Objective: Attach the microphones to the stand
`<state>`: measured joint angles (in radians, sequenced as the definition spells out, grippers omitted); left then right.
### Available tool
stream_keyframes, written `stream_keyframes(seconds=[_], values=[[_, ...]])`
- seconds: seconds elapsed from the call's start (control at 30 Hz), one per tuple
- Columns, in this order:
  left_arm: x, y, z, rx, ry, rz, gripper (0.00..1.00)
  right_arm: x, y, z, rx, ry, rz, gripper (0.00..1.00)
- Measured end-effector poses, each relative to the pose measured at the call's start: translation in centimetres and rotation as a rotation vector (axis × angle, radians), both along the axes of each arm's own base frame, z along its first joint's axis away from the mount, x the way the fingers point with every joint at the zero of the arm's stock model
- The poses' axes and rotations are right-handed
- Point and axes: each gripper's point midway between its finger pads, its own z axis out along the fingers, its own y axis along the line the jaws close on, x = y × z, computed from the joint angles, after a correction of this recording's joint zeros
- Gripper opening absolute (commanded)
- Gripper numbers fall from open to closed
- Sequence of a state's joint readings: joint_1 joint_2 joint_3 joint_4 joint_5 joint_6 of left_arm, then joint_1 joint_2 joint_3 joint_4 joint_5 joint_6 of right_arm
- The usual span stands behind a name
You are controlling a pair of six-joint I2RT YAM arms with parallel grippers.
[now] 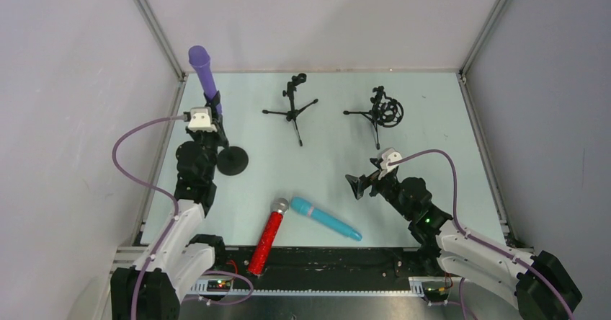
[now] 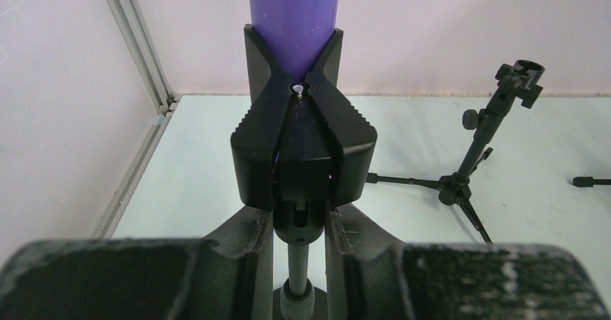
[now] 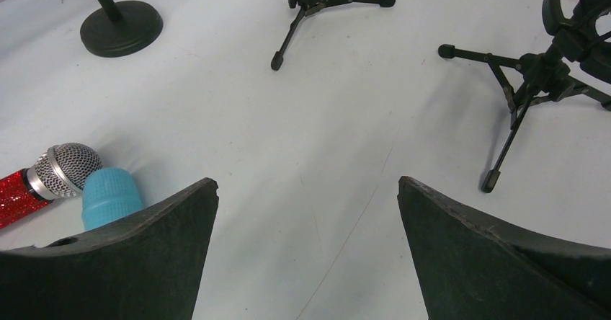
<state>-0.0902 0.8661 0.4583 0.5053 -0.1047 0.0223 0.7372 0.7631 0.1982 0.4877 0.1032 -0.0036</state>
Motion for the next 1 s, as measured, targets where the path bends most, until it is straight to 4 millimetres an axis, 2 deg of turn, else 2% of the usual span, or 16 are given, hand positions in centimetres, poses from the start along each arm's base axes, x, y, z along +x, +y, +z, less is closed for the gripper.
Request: stream_keyframes(seconds=[0.07, 0.17, 0.3, 0.43, 0.63, 0.9, 1.0], values=[[-0.1, 0.1, 0.0, -0.004, -0.004, 0.008, 0.21, 0.0, 0.0, 0.0, 0.003, 0.002, 0.001, 0.99], [-0.1, 0.4, 0.0, -0.007, -0.004, 0.022, 0.28, -0.1, 0.1, 0.0, 0.008, 0.006, 0.005, 1.0], [-0.1, 0.5, 0.1, -0.004, -0.008, 0.029, 0.45, -0.1, 0.1, 0.0, 0.013, 0.009, 0.006, 0.99], [-0.4, 0.8, 1.2, -0.005, -0.045, 0.042, 0.64, -0.1, 0.2, 0.0, 0.018, 0.013, 0.006, 1.0], [-0.9, 1.1, 3.0, -0.014, -0.107, 0.054, 0.78, -0.2, 0.2, 0.1, 0.023, 0.015, 0.005, 0.99], [-1.3, 1.5, 3.8, -0.028, -0.134, 0.077, 0.95, -0.2, 0.3, 0.0, 0.025, 0.018, 0.012, 1.0], [-1.7, 1.7, 4.2, -0.049, -0.15, 0.088, 0.98, -0.3, 0.3, 0.0, 0.024, 0.019, 0.013, 0.99]])
